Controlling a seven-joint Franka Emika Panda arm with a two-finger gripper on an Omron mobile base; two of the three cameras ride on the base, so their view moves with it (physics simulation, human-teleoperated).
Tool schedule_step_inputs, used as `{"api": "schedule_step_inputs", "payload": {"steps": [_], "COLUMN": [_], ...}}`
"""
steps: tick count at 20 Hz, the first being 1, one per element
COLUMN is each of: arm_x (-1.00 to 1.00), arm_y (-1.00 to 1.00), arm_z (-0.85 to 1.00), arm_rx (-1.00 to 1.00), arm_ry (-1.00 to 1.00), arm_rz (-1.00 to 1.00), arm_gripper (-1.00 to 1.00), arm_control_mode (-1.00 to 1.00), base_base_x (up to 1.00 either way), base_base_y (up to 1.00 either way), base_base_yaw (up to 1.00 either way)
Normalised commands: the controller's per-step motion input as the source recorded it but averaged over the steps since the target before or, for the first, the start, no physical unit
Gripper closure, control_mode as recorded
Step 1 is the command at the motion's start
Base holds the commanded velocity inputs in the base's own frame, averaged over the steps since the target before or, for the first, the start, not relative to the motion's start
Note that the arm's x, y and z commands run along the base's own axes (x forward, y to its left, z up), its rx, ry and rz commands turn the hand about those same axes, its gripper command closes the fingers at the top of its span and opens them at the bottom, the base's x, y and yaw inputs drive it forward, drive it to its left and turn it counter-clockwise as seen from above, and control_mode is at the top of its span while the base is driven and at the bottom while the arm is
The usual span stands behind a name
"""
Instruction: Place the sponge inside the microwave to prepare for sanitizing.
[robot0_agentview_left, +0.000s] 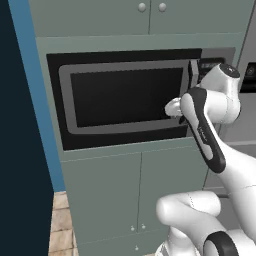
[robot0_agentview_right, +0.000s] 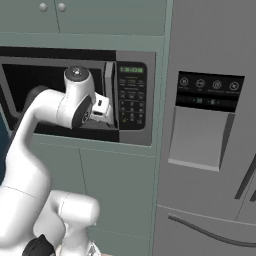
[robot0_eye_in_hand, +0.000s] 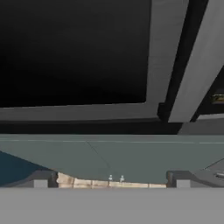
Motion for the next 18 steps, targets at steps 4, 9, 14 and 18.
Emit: {"api": "schedule_step_inputs", "payload": {"steps": [4,9,14,18], "arm_x": [-0.02,0.05,0.19,0.27], "arm_y": [-0.29,-0.29,-0.23,-0.13], "arm_z": [0.17,0.20,0.18,0.02], "arm_rx": [0.07,0.01,-0.01,-0.05], "arm_ry": [-0.07,-0.04,-0.02,0.04], "arm_rz": [0.00,0.00,0.00,0.00], "arm_gripper": [-1.00,-1.00,-1.00,-1.00], "arm_control_mode": [-1.00,-1.00,-1.00,-1.00], "base_base_x": [0.00,0.00,0.00,0.00], "base_base_y": [0.00,0.00,0.00,0.00], "base_base_yaw": [0.00,0.00,0.00,0.00]}}
